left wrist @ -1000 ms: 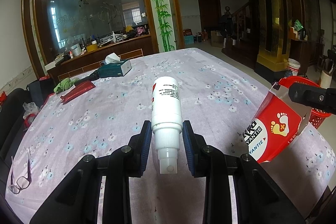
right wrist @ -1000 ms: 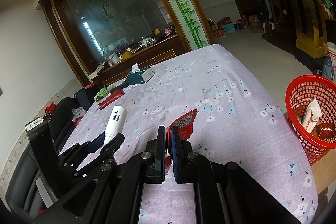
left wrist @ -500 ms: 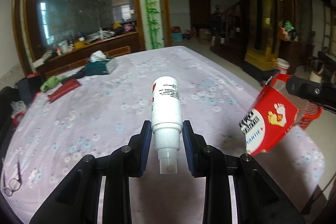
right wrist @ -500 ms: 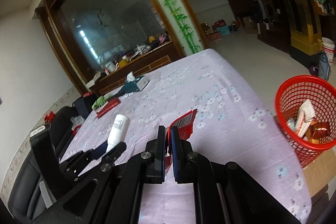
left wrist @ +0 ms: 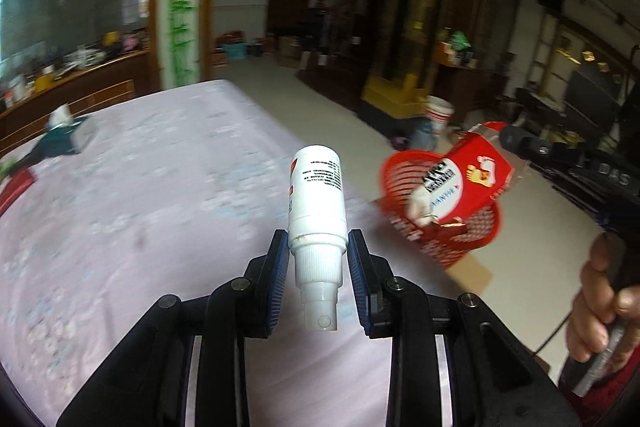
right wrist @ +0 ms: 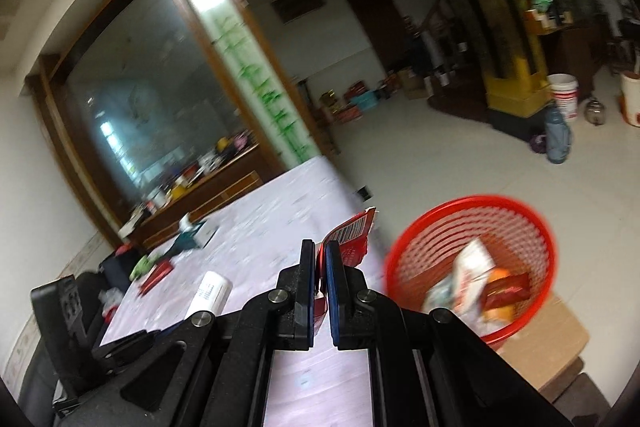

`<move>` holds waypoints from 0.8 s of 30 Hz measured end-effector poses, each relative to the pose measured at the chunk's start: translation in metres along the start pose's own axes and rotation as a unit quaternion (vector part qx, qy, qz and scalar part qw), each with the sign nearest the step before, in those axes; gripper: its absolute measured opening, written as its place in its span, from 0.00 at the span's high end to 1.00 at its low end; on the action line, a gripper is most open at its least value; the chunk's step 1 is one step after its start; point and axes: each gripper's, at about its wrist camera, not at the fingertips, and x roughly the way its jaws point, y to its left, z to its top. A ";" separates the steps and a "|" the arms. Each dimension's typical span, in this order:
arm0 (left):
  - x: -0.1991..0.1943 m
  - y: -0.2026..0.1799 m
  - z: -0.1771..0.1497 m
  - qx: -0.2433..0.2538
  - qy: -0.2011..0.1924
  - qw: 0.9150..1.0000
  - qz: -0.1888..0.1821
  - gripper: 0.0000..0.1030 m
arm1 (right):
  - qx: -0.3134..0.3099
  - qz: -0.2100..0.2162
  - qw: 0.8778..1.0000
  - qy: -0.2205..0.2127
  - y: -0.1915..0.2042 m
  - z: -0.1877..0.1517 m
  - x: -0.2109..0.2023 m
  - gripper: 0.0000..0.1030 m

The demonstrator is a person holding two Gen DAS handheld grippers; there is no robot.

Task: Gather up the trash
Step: 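Carry bottle and snack bag to the red wastebasket and open both grippers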

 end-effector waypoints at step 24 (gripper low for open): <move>0.131 -0.111 0.047 0.001 0.061 0.991 -0.119 0.49 | 0.021 -0.116 0.993 0.028 -0.111 0.045 0.025 0.83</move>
